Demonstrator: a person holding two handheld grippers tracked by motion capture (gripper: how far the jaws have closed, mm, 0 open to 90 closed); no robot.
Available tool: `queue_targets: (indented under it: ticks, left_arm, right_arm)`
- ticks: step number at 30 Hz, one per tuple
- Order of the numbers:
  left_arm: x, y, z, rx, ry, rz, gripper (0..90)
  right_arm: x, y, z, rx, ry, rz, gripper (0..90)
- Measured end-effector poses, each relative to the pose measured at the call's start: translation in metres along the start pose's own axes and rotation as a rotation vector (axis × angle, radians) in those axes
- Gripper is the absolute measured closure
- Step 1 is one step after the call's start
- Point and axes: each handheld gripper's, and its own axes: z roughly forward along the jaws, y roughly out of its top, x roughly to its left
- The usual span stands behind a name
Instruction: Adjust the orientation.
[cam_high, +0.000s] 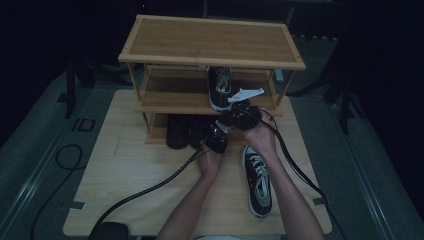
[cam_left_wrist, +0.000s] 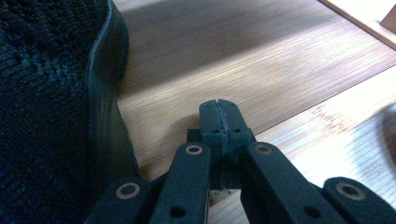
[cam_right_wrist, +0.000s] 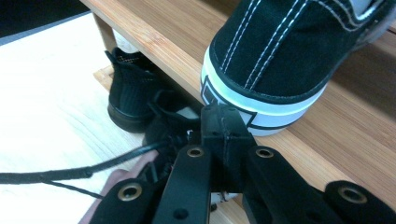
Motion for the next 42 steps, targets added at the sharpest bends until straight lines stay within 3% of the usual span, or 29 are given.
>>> queue_targets:
  ticks: [14, 21, 27, 42]
  left_arm:
    - [0.000, 0.000, 0.000, -0.001, -0.002, -0.002, 90.0]
    - [0.000, 0.000, 0.000, 0.000, -0.003, -0.002, 90.0]
    - [0.000, 0.000, 0.000, 0.000, -0.004, -0.002, 90.0]
    - [0.001, 0.000, 0.000, 0.000, -0.005, -0.002, 90.0]
  right_arm:
    - [0.004, 0.003, 0.004, -0.001, 0.000, -0.007, 90.0]
    - [-0.005, -0.001, -0.006, 0.005, -0.044, -0.004, 89.5]
    - [-0.006, -0.001, -0.014, 0.011, -0.053, -0.022, 86.3]
    - [-0.012, -0.026, -0.022, 0.042, -0.040, -0.003, 83.5]
